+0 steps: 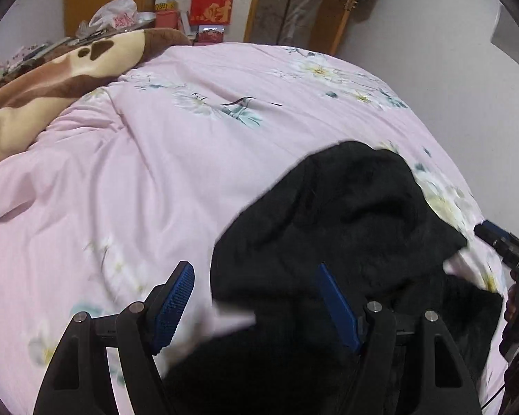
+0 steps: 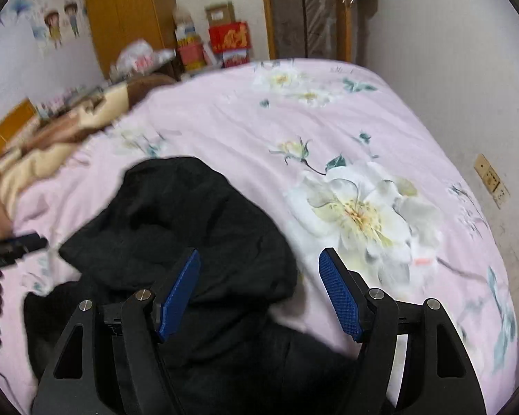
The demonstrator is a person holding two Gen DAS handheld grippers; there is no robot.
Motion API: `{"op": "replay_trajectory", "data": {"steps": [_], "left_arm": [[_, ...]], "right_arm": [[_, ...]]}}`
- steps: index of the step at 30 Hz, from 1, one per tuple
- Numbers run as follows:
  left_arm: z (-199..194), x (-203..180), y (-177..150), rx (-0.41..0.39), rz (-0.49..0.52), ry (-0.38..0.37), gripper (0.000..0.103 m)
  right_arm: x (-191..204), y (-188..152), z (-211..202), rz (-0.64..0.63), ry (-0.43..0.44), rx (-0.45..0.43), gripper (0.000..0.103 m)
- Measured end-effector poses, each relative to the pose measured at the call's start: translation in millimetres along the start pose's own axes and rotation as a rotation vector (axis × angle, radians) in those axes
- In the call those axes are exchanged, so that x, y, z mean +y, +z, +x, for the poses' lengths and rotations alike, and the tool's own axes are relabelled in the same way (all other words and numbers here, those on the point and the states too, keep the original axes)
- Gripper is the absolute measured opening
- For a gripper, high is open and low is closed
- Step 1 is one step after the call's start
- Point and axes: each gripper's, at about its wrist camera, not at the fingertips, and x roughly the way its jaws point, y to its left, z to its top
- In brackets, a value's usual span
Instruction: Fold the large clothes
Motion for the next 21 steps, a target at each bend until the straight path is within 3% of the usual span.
{"op": "replay_trajectory", "data": {"steps": [4,9,13,14,15,16,18,21], "left_arm": [[37.3,5.2,18.4,0.024,-0.05,-0.057,0.073],[85.3,2.2,17.2,0.095,-0.031,-0.034,0.073],[102.5,1.1,18.6,0.095,-0.052,-0.034,0.068],[104.7,0.4,19.3,0.092,-0.054,-0.033,0.065],[105.7,-0.5,18.7,0.094,-0.055,-0.022,0.056],[106.4,-0.2,19.3,0.091,-0.059,-0.025,0.047],[106.2,-1.4,19.4,0.09,-0.072,-0.024,0.036],[102.2,-8.3,19.2,0.084,-0.062,-0.008,0.02]], "right_arm": [[-6.2,8.1,40.6,0.008,0.025,0.05,0.072],[-7.3,5.4,77.6,-0.005,0.05,0.122,0.072],[-8.4,2.1,94.2,0.028,0.094,0.178,0.071],[-9.3,3.2,95.6,0.044,0.116,0.18,0.067],[-10.3,3.4,96.9,0.063,0.131,0.186,0.053],[-10.4,4.2,98.3,0.075,0.129,0.189,0.049],[-11.6,2.9,97.8,0.108,0.139,0.191,0.028],[-10.2,1.1,94.7,0.117,0.144,0.191,0.015]]}}
